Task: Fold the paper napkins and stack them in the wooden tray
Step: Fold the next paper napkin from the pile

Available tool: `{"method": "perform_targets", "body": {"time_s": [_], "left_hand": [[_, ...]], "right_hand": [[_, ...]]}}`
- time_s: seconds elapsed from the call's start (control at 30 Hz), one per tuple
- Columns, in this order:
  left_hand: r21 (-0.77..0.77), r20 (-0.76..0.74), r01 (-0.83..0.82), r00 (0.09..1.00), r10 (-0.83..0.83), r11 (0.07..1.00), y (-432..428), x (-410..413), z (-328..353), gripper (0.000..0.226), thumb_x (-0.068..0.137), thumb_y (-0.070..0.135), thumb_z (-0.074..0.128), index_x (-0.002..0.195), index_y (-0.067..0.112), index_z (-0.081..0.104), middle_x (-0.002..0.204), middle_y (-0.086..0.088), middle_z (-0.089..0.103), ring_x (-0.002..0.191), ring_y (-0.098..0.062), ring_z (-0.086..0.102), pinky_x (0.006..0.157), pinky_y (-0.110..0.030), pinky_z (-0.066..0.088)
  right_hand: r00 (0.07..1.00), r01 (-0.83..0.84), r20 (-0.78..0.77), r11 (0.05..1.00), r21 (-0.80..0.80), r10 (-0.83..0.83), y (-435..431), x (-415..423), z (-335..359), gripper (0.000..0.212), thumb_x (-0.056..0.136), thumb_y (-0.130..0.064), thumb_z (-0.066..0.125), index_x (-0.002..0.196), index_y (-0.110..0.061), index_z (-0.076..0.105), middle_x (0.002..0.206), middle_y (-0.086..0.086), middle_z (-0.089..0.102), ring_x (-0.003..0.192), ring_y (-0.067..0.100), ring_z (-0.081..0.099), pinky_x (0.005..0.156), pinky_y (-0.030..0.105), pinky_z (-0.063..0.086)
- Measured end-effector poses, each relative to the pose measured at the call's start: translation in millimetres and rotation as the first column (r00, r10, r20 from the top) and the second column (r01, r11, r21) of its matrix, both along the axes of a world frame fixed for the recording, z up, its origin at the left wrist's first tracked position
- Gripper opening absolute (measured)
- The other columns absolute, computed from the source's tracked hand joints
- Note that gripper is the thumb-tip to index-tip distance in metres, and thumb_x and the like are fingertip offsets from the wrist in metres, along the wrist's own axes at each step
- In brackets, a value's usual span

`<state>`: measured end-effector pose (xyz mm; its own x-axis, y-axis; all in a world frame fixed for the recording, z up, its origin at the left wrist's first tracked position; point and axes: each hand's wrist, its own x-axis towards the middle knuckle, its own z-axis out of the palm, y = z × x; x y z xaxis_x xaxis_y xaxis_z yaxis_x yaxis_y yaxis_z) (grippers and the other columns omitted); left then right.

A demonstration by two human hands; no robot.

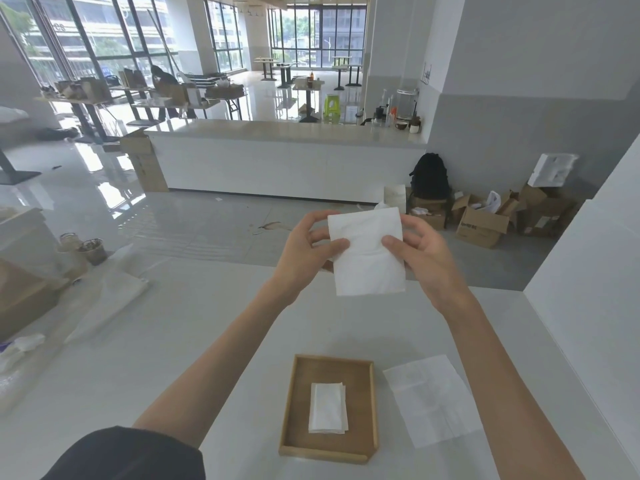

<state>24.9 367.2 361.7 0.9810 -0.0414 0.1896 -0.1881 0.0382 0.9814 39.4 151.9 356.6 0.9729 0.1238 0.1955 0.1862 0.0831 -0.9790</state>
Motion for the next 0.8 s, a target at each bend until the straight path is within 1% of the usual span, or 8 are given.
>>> {"method": "perform_targets", "body": {"time_s": [0.13,0.23,0.33,0.47,0.6,0.67,0.73,0.8], "left_hand": [[-0.01,-0.036,0.007,0.999,-0.008,1.0,5.1,1.7,-0.4,0.028,0.088,0.004,0.074,0.112,0.014,0.064,0.087,0.0,0.077,0.088,-0.025,0.075,0.082,-0.043,0.06],[0.009,-0.013,-0.01,1.0,0.01,1.0,6.7,0.8,0.7,0.022,0.088,0.003,0.074,0.108,0.01,0.067,0.091,-0.007,0.077,0.089,-0.029,0.073,0.09,-0.047,0.059],[0.058,0.015,0.001,1.0,-0.002,0.998,5.7,-0.2,1.5,0.022,0.089,0.003,0.072,0.11,0.007,0.067,0.1,-0.009,0.077,0.09,-0.026,0.073,0.088,-0.043,0.058],[0.062,0.015,0.051,0.999,-0.052,0.997,4.0,-1.7,0.6,0.021,0.095,0.005,0.065,0.114,0.013,0.067,0.106,-0.011,0.077,0.088,-0.023,0.073,0.085,-0.042,0.06],[0.027,-0.009,0.113,0.994,-0.113,0.993,1.7,-1.9,-0.3,0.022,0.101,0.01,0.058,0.121,0.012,0.067,0.104,-0.009,0.079,0.085,-0.022,0.073,0.075,-0.031,0.058],[-0.01,-0.01,0.1,0.995,-0.1,0.995,0.1,-1.5,-0.6,0.019,0.101,0.01,0.058,0.116,0.011,0.07,0.099,-0.006,0.079,0.083,-0.02,0.074,0.072,-0.028,0.058],[-0.05,-0.008,0.101,0.995,-0.102,0.994,-1.3,-1.6,-0.6,0.017,0.101,0.008,0.058,0.108,0.012,0.073,0.095,-0.003,0.079,0.082,-0.018,0.073,0.071,-0.027,0.057],[-0.106,-0.003,0.118,0.993,-0.119,0.987,-1.5,-2.2,-0.1,0.019,0.099,0.004,0.059,0.1,0.014,0.076,0.097,-0.002,0.078,0.085,-0.017,0.072,0.072,-0.026,0.056]], "right_hand": [[0.999,0.013,0.044,1.0,0.023,-0.014,1.4,-0.5,3.1,0.043,0.094,-0.013,0.072,0.134,-0.018,0.057,0.11,0.001,0.08,0.1,0.021,0.076,0.073,0.028,0.061],[0.997,-0.075,0.029,0.997,-0.032,0.076,-0.3,-1.4,3.7,0.045,0.092,-0.014,0.074,0.132,-0.025,0.057,0.111,0.005,0.079,0.101,0.023,0.076,0.08,0.034,0.063],[0.996,-0.08,0.038,0.993,-0.081,0.084,-1.9,-1.3,2.0,0.037,0.091,-0.013,0.075,0.121,-0.031,0.064,0.107,0.003,0.08,0.098,0.023,0.077,0.08,0.035,0.064],[0.997,-0.055,0.044,0.998,-0.01,0.055,-1.9,-0.9,2.4,0.03,0.091,-0.01,0.074,0.114,-0.028,0.071,0.106,0.0,0.081,0.097,0.019,0.077,0.073,0.023,0.06],[0.995,-0.056,0.075,0.998,-0.039,0.059,-2.8,-0.6,3.8,0.027,0.092,-0.012,0.073,0.104,-0.036,0.077,0.106,-0.004,0.081,0.097,0.015,0.077,0.074,0.021,0.059],[0.993,-0.037,0.107,0.997,-0.064,0.044,-2.8,-1.8,6.2,0.028,0.093,-0.012,0.072,0.096,-0.039,0.079,0.099,-0.01,0.081,0.092,0.008,0.076,0.074,0.017,0.057],[0.988,-0.007,0.156,0.996,-0.091,0.021,-3.2,-3.3,7.8,0.029,0.094,-0.008,0.07,0.092,-0.036,0.08,0.091,-0.014,0.079,0.085,0.002,0.072,0.073,0.014,0.053],[0.978,-0.011,0.208,0.994,-0.104,0.032,-4.6,-4.5,7.6,0.034,0.096,0.001,0.064,0.093,-0.029,0.08,0.093,-0.014,0.079,0.089,0.003,0.071,0.073,0.016,0.053]]}}
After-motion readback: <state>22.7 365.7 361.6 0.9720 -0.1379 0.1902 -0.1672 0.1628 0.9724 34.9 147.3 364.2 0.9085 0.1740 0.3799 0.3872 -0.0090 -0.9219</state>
